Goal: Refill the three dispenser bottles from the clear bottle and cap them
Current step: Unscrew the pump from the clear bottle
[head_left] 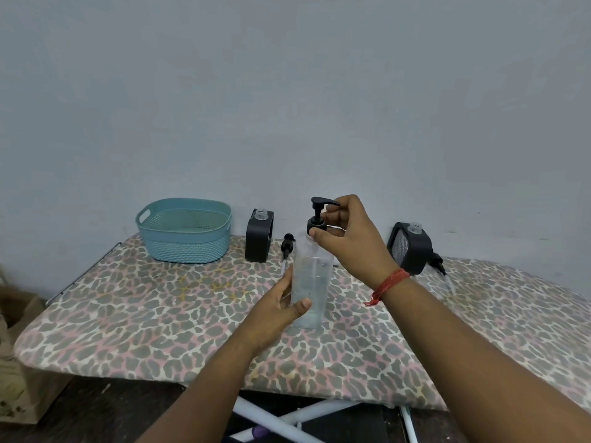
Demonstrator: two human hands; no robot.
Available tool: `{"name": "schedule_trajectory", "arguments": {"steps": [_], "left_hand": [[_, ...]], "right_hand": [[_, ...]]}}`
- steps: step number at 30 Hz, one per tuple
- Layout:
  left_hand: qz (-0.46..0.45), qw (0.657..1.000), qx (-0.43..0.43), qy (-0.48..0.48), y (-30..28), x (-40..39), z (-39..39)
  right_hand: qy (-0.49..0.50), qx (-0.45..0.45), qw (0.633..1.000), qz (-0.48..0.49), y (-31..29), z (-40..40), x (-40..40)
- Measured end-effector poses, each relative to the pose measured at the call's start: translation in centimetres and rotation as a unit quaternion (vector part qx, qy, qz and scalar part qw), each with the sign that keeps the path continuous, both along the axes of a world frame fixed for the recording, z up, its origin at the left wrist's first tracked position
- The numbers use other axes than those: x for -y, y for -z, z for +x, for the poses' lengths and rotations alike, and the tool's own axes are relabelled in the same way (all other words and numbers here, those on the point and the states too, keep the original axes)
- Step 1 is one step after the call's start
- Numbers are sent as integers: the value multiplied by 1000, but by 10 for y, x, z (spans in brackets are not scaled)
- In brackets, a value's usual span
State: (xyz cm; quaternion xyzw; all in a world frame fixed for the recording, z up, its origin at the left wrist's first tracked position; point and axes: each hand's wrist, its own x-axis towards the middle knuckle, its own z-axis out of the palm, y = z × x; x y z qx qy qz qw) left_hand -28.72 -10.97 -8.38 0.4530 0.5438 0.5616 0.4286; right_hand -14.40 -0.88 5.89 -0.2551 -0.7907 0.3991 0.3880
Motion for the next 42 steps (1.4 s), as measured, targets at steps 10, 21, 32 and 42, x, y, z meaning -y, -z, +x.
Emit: {"name": "schedule_trajectory", "arguments": {"steps": [10,21,32,42], "left_hand": [[-1,1000,7,-1,5,-2,-2],[0,1000,-1,2,3,0,-2],[12,1000,-2,6,2,0,-1],[7,1000,-6,-8,4,-1,-2]], "right_hand": [[-15,-30,999,-19,2,3,3],[-19,-30,999,-25,0,2,4],[-95,-50,991,-82,-3,9,1],[-42,2,999,-15,-8,4,0]]}}
